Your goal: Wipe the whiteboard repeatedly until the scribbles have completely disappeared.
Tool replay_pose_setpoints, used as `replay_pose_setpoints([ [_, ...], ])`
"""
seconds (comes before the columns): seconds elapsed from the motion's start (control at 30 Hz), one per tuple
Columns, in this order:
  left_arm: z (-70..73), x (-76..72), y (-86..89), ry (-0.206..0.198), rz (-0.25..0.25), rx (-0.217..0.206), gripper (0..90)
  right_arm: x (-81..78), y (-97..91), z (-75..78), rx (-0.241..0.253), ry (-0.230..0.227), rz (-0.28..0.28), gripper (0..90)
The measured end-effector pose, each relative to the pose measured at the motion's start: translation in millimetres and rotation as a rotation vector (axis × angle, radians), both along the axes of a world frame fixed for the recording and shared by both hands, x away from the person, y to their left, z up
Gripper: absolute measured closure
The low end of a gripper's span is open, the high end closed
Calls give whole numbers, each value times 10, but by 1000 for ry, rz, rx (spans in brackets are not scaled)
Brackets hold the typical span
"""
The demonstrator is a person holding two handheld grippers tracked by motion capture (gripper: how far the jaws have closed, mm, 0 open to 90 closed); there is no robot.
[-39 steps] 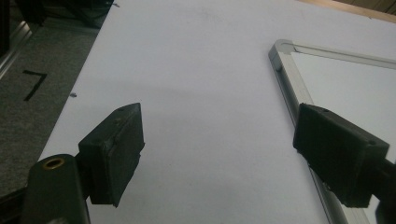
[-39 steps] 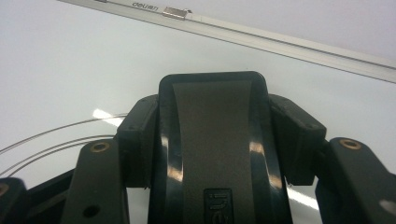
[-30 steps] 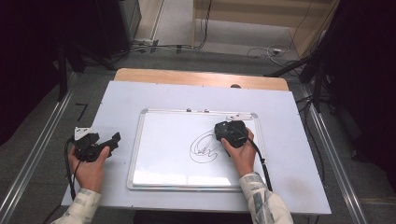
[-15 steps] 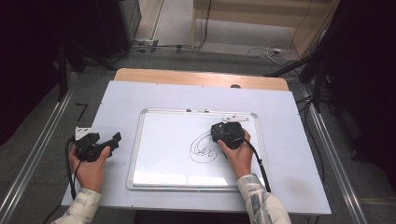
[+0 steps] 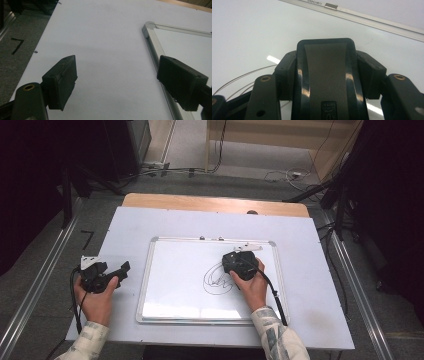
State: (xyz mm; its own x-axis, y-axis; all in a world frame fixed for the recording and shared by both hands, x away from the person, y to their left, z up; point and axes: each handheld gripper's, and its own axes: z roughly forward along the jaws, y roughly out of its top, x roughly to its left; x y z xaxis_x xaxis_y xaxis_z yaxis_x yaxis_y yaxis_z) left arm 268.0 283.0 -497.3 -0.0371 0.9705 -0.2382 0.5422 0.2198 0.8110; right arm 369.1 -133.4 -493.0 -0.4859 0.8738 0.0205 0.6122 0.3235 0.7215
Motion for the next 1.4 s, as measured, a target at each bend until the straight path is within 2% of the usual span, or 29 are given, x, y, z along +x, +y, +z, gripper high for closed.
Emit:
replay_pose_setpoints([
  [1.4,3,3,1,-4,0,-1,172,-143,344,-7,-22,5,106,384],
])
